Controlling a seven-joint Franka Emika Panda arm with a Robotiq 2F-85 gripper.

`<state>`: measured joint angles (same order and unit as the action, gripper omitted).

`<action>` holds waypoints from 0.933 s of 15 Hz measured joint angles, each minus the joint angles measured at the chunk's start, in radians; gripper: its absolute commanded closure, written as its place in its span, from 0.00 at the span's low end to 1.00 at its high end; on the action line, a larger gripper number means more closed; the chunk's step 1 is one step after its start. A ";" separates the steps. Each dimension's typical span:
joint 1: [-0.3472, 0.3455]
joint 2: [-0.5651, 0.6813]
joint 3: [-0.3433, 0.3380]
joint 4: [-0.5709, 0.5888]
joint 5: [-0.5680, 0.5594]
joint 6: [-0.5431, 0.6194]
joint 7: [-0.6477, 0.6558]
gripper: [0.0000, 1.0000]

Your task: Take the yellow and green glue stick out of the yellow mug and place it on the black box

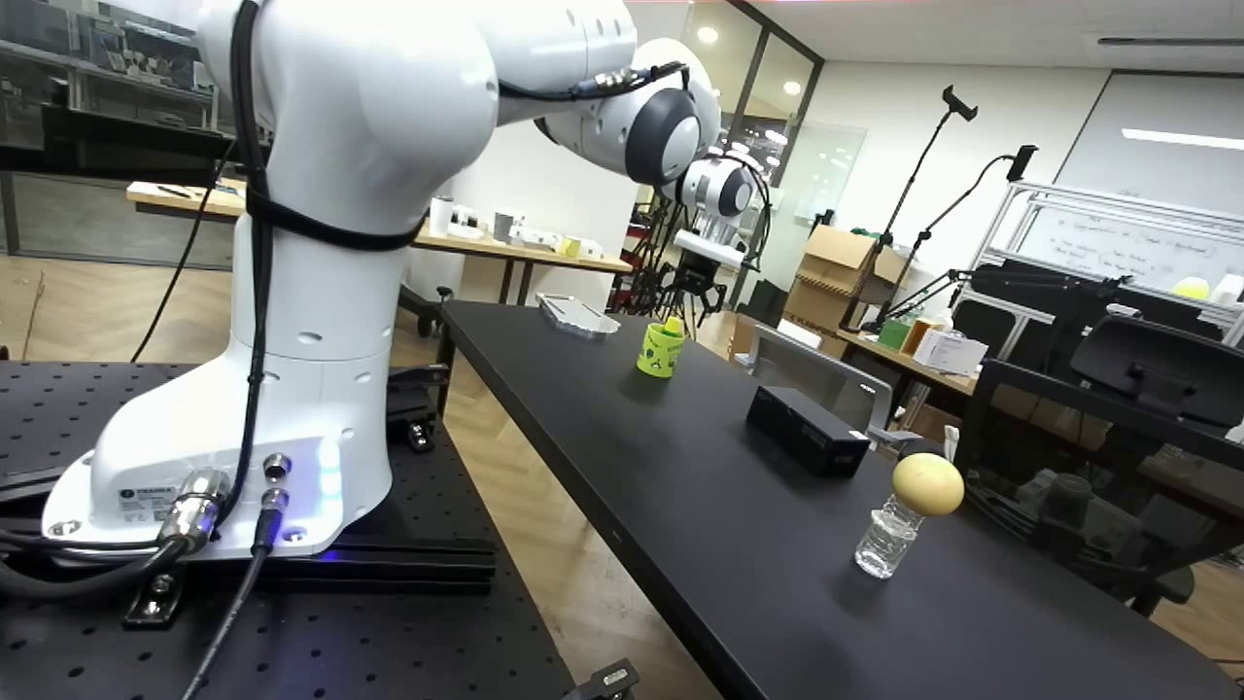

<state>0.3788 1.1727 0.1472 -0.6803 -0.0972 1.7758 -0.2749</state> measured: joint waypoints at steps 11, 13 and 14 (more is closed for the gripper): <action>0.019 0.045 0.000 0.000 -0.002 0.205 -0.015 0.47; 0.019 0.049 0.000 0.000 -0.002 0.220 -0.017 0.61; 0.019 0.050 0.000 0.000 -0.002 0.226 -0.018 0.68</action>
<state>0.3979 1.2225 0.1472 -0.6803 -0.0990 2.0014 -0.2929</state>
